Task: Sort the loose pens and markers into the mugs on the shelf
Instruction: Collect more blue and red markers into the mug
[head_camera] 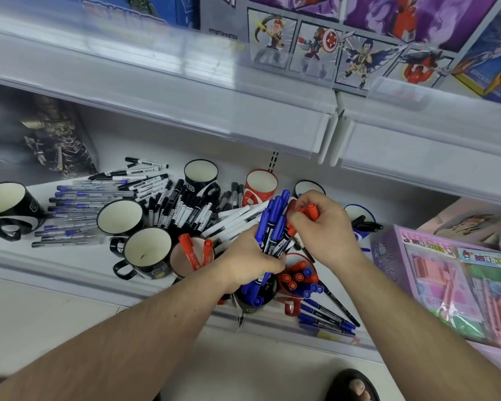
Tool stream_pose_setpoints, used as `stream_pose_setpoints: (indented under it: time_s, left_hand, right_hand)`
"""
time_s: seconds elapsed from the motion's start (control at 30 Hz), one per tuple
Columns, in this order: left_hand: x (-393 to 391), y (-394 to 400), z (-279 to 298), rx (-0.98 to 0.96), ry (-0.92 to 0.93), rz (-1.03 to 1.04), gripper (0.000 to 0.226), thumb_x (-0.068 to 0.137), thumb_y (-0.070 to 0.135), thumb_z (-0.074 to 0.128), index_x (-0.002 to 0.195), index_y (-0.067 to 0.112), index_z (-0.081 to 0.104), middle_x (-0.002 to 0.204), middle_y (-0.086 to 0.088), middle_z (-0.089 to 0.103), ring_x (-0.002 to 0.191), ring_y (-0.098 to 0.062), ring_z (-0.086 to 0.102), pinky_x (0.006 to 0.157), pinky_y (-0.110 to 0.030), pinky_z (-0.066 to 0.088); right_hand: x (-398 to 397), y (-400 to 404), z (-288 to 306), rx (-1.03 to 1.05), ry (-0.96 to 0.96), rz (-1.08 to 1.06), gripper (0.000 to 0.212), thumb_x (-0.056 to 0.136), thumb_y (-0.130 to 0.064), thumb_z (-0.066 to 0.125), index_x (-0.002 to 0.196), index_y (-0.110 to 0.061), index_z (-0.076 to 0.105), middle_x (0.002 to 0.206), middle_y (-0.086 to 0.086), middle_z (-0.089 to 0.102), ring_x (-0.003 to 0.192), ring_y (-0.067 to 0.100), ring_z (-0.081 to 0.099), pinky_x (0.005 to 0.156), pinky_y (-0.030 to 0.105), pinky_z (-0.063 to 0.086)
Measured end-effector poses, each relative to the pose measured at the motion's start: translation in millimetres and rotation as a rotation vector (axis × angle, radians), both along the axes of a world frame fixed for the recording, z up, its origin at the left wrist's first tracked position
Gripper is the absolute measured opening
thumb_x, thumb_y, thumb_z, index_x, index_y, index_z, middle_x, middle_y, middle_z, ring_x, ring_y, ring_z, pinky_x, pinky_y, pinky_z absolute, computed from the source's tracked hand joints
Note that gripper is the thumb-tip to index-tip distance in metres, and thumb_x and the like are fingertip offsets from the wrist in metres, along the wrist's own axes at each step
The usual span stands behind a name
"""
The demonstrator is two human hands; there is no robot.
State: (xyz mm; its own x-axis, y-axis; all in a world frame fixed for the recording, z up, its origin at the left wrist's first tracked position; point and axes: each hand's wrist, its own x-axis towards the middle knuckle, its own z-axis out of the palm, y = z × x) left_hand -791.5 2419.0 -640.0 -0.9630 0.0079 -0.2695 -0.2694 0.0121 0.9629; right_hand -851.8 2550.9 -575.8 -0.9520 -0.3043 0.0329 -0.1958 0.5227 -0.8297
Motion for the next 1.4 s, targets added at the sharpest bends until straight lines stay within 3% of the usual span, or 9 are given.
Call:
stream_pose_setpoints:
  time_s: [0.1, 0.17, 0.27, 0.37, 0.67, 0.77, 1.1, 1.27, 1.4]
  left_hand:
    - [-1, 1, -3, -0.049, 0.038, 0.059, 0.045, 0.068, 0.001, 0.073, 0.107, 0.017, 0.059, 0.082, -0.010, 0.068, 0.074, -0.015, 0.063, 0.074, -0.035, 0.053]
    - [-1, 1, -2, -0.093, 0.063, 0.083, 0.048, 0.070, 0.001, 0.073, 0.111, 0.022, 0.057, 0.074, 0.005, 0.066, 0.069, -0.009, 0.062, 0.069, -0.027, 0.050]
    - [0, -1, -1, -0.180, 0.094, 0.085, 0.049, 0.074, 0.002, 0.073, 0.114, 0.025, 0.056, 0.064, 0.017, 0.059, 0.059, 0.001, 0.056, 0.062, -0.015, 0.043]
    - [2, -4, 0, -0.224, 0.069, 0.057, 0.049, 0.074, 0.006, 0.074, 0.115, 0.027, 0.055, 0.068, 0.014, 0.061, 0.058, 0.000, 0.057, 0.063, -0.018, 0.045]
    - [5, -16, -5, -0.148, -0.095, -0.104, 0.038, 0.065, -0.002, 0.073, 0.096, 0.017, 0.062, 0.074, -0.004, 0.067, 0.067, -0.019, 0.064, 0.076, -0.037, 0.054]
    - [4, -16, -5, -0.160, -0.103, -0.083, 0.039, 0.068, -0.005, 0.069, 0.099, 0.017, 0.062, 0.070, -0.006, 0.064, 0.063, -0.020, 0.060, 0.066, -0.036, 0.052]
    - [0, -14, 15, -0.374, 0.006, -0.047, 0.029, 0.076, 0.002, 0.066, 0.098, 0.019, 0.059, 0.055, 0.006, 0.052, 0.040, -0.006, 0.047, 0.045, -0.017, 0.037]
    - [-1, -54, 27, -0.502, -0.036, -0.071, 0.025, 0.073, -0.002, 0.066, 0.081, 0.020, 0.057, 0.060, -0.003, 0.055, 0.046, -0.012, 0.051, 0.049, -0.025, 0.044]
    - [2, -79, 35, -0.514, -0.095, -0.030, 0.024, 0.074, -0.006, 0.063, 0.096, 0.003, 0.060, 0.057, -0.003, 0.049, 0.042, -0.012, 0.045, 0.046, -0.020, 0.038]
  right_hand:
    - [2, -3, -3, 0.014, 0.088, -0.055, 0.016, 0.087, -0.024, 0.068, 0.078, -0.018, 0.057, 0.059, 0.005, 0.060, 0.055, 0.020, 0.057, 0.053, 0.029, 0.050]
    - [1, -3, -2, -0.002, 0.058, -0.056, 0.009, 0.090, -0.022, 0.065, 0.090, -0.026, 0.057, 0.062, 0.002, 0.061, 0.056, 0.014, 0.059, 0.051, 0.021, 0.049]
    - [-3, -2, 2, 0.028, -0.050, 0.022, 0.022, 0.093, -0.019, 0.056, 0.110, -0.033, 0.060, 0.073, 0.002, 0.068, 0.070, 0.021, 0.068, 0.064, 0.035, 0.058]
    - [-3, 1, 4, 0.055, -0.061, 0.066, 0.018, 0.093, -0.019, 0.058, 0.101, -0.034, 0.062, 0.074, 0.003, 0.071, 0.070, 0.025, 0.069, 0.064, 0.043, 0.059]
    - [2, 12, 3, -0.006, -0.110, 0.044, 0.007, 0.093, -0.017, 0.063, 0.086, -0.019, 0.062, 0.067, -0.002, 0.070, 0.055, 0.007, 0.066, 0.054, 0.031, 0.057]
    - [-3, 22, 9, -0.135, -0.117, -0.099, 0.011, 0.093, -0.009, 0.060, 0.083, -0.014, 0.061, 0.056, -0.007, 0.064, 0.046, 0.003, 0.057, 0.041, 0.017, 0.042]
    - [-9, 26, 8, -0.242, -0.138, -0.205, 0.011, 0.094, -0.021, 0.062, 0.088, -0.011, 0.063, 0.058, -0.001, 0.063, 0.050, 0.011, 0.057, 0.040, 0.024, 0.041]
    - [-1, 29, -1, -0.318, -0.063, -0.242, 0.008, 0.097, -0.016, 0.058, 0.090, -0.013, 0.060, 0.074, 0.013, 0.065, 0.043, 0.008, 0.055, 0.040, 0.024, 0.041]
    - [2, 37, -6, -0.250, 0.069, -0.219, 0.010, 0.096, -0.021, 0.060, 0.090, -0.027, 0.059, 0.074, -0.008, 0.067, 0.064, 0.009, 0.067, 0.049, 0.021, 0.049]
